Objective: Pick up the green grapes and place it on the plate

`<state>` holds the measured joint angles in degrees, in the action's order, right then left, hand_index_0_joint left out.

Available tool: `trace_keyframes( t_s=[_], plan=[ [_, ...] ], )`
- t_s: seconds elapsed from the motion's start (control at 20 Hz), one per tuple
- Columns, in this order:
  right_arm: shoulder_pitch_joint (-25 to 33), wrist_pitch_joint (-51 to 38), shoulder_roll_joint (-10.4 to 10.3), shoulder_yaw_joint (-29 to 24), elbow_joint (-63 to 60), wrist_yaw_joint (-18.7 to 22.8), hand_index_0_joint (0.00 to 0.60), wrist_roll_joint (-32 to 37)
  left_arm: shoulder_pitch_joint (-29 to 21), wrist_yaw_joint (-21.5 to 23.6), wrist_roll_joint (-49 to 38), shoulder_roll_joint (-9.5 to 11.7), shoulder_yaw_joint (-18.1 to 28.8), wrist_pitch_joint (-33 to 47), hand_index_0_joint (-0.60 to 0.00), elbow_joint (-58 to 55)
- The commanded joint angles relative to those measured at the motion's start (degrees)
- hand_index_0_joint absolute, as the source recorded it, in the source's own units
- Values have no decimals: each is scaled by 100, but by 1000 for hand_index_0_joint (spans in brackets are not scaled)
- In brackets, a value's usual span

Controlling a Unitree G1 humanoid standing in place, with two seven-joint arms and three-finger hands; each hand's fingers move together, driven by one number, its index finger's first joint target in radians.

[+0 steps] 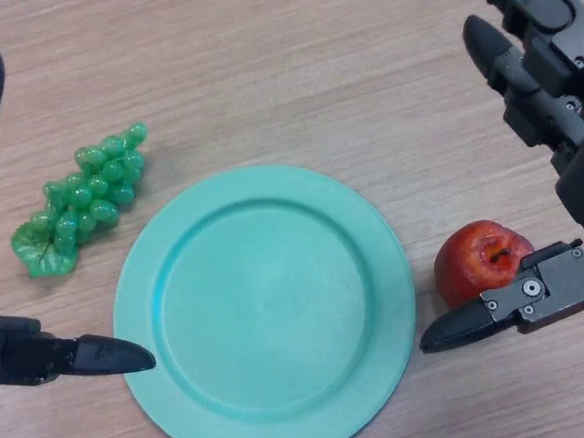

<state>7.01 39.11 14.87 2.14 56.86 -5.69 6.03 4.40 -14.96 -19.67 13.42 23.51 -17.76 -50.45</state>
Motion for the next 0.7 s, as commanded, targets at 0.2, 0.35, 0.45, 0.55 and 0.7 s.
trace_keyframes(
  t_s=[0.2, 0.35, 0.45, 0.55, 0.7],
  plan=[
    [-26, -909, 191, -265, 314, 208, 0, 187, -64, 66, -20, 203, 129, 383, 0, -295],
    [-21, -909, 252, -343, 314, 224, 0, 284, -82, 74, 53, 188, 32, 434, 0, -227],
    [3, -884, 292, -364, 314, 221, 0, 301, -98, 90, 98, 194, -12, 472, 0, -175],
    [2, -876, 326, -392, 314, 215, 0, 321, -161, 84, 161, 242, 11, 558, 0, -9],
    [-50, -964, 346, -429, 314, 238, 0, 344, -523, 113, 654, 549, -15, 747, 0, 693]
  ],
)
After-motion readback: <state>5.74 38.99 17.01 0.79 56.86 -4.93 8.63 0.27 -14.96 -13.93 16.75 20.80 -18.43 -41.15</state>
